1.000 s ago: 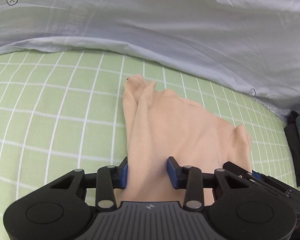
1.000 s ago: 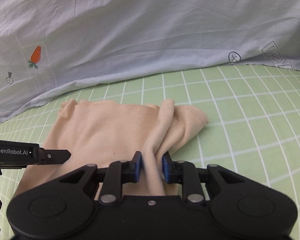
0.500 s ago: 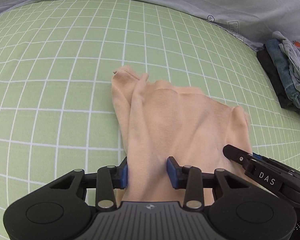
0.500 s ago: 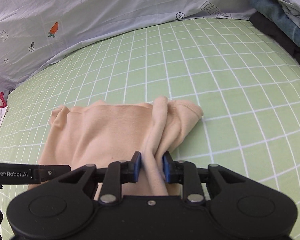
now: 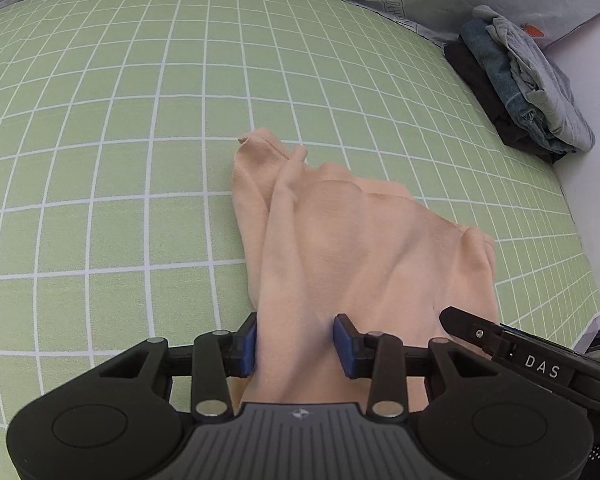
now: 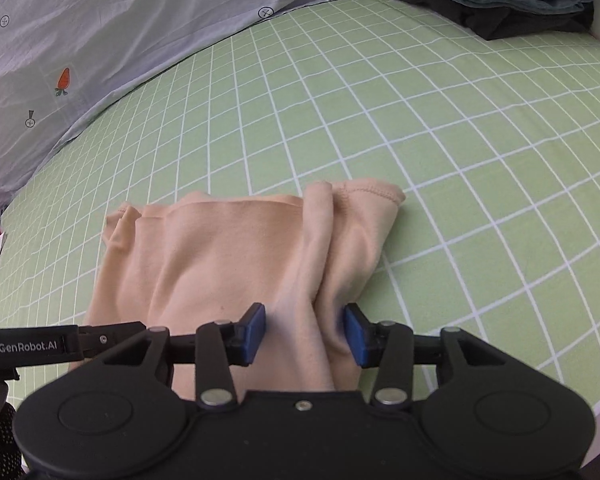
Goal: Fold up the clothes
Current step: 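Lift the folded shirt with both grippers and carry it to the clothes stack, then lower the shirt onto the grey shirt stack and open both grippers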
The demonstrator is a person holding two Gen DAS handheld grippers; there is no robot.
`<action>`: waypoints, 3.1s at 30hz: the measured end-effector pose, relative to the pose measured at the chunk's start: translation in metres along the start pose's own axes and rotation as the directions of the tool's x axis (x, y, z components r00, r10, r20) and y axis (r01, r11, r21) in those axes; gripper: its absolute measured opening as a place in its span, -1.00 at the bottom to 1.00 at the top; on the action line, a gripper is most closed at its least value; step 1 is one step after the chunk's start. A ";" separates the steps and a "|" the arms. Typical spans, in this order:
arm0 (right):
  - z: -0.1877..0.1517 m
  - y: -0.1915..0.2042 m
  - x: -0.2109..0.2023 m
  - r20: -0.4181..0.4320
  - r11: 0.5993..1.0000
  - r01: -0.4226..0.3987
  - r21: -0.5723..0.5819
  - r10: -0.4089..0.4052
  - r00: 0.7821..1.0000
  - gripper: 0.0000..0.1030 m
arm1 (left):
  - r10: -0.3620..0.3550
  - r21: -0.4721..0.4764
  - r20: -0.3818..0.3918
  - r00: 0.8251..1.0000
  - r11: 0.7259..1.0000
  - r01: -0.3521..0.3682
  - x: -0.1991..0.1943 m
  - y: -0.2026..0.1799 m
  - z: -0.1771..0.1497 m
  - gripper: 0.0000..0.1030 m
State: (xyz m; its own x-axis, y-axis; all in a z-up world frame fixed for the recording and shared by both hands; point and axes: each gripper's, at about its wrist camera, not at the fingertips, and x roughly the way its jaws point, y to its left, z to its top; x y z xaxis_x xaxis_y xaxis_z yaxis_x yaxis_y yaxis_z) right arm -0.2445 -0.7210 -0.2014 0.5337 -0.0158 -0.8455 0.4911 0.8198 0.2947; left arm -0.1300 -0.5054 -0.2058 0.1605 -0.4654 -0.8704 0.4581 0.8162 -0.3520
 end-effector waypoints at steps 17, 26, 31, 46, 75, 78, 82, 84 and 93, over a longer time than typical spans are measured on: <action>0.027 -0.075 -0.074 0.243 0.983 0.139 0.117 -0.164 0.956 -0.73 | -0.128 0.146 -0.001 0.992 0.981 0.127 0.018 -0.134 0.033 -0.51; 0.100 -0.228 -0.098 0.276 0.990 0.131 0.057 -0.142 0.951 -0.74 | -0.162 0.113 0.030 0.986 0.981 0.158 0.084 -0.305 0.049 -0.52; 0.137 -0.295 -0.119 0.325 0.986 0.165 0.019 -0.162 0.932 -0.74 | -0.208 0.149 0.013 0.978 0.968 0.204 0.109 -0.397 0.056 -0.53; 0.305 -0.343 -0.150 0.597 0.997 0.073 -0.034 -0.039 0.802 -0.75 | -0.310 0.211 0.241 0.920 0.942 0.262 0.085 -0.492 0.202 -0.53; 0.469 -0.394 -0.009 0.598 0.959 0.265 -0.100 -0.155 0.786 0.46 | -0.162 0.272 0.484 0.860 0.962 0.028 0.151 -0.451 0.322 0.67; 0.443 -0.392 -0.041 0.609 0.960 0.264 -0.092 -0.156 0.778 0.74 | -0.182 0.291 0.544 0.819 0.956 0.019 0.111 -0.451 0.289 0.91; 0.398 -0.402 -0.085 0.606 0.973 0.217 -0.076 -0.128 0.785 1.00 | -0.193 0.308 0.612 0.767 0.951 -0.007 0.066 -0.447 0.240 1.00; 0.376 -0.405 -0.104 0.589 0.976 0.202 -0.076 -0.120 0.800 1.00 | -0.185 0.308 0.650 0.737 0.951 -0.033 0.044 -0.444 0.214 1.00; 0.276 -0.393 -0.172 0.555 0.974 0.216 -0.063 -0.146 0.819 1.00 | -0.095 0.262 0.635 0.767 0.960 -0.097 -0.010 -0.428 0.125 1.00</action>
State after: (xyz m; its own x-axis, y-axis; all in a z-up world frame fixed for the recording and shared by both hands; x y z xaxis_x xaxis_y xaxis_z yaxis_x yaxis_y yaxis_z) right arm -0.3399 -1.1986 -0.0487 0.7473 -0.4503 -0.4886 0.5507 0.8312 0.0763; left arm -0.2180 -0.8928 -0.0035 0.6342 -0.6520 -0.4156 0.6534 0.7393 -0.1629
